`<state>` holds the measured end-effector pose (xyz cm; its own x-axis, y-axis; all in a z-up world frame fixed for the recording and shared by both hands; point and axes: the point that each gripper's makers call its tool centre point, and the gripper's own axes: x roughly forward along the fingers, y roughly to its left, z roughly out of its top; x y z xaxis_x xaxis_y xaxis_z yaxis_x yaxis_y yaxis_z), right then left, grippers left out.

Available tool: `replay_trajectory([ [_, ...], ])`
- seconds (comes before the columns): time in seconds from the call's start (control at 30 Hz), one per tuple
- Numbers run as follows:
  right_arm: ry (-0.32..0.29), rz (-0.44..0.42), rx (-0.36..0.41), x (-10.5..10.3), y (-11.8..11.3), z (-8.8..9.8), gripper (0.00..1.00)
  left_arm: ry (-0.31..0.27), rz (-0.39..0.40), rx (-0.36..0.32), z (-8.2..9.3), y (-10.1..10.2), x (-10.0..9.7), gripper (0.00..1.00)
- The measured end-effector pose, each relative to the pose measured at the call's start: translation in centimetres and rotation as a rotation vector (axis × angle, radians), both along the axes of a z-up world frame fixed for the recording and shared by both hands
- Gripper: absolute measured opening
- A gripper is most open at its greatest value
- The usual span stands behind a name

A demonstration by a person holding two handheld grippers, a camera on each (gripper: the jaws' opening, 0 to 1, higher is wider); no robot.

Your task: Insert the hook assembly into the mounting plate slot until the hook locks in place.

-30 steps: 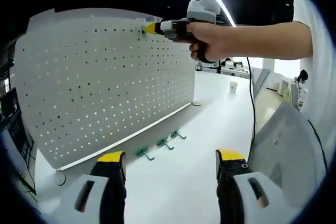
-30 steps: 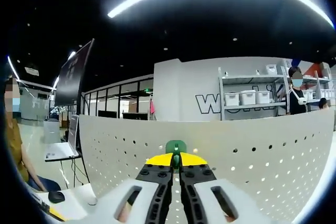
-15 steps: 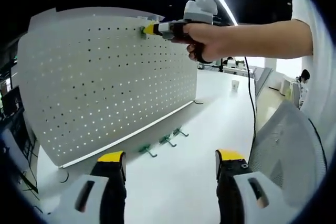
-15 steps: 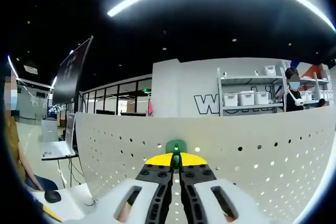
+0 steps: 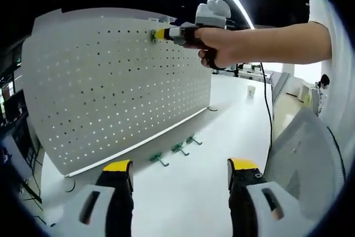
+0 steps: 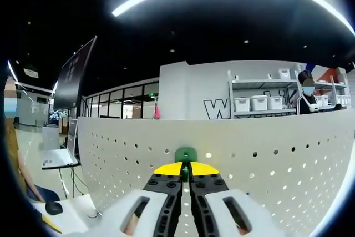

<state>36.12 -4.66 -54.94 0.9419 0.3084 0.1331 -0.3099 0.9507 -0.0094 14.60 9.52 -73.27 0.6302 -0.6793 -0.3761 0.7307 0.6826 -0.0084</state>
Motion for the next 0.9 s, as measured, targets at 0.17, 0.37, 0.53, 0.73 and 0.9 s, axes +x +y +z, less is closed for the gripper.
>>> replay_trajectory([
  [0.17,0.0,-0.06,-0.013,0.14,0.07,-0.03,0.01,0.003,0.0,0.0,-0.05,-0.03,-0.14,0.71],
  [0.37,-0.033,-0.129,-0.03,0.29,0.2,-0.13,0.01,0.009,-0.001,-0.001,0.05,-0.09,-0.56,0.71],
  [0.53,-0.032,-0.165,0.028,0.63,-0.04,-0.11,0.01,0.011,0.003,0.002,0.27,0.11,-0.76,0.71],
  [0.73,-0.011,-0.188,0.084,0.44,-0.1,-0.25,0.02,0.013,0.004,0.001,0.38,0.11,-0.95,0.7],
  [0.9,0.016,-0.202,0.119,0.38,0.07,-0.31,0.03,0.012,-0.001,-0.004,0.38,-0.27,-0.97,0.7],
])
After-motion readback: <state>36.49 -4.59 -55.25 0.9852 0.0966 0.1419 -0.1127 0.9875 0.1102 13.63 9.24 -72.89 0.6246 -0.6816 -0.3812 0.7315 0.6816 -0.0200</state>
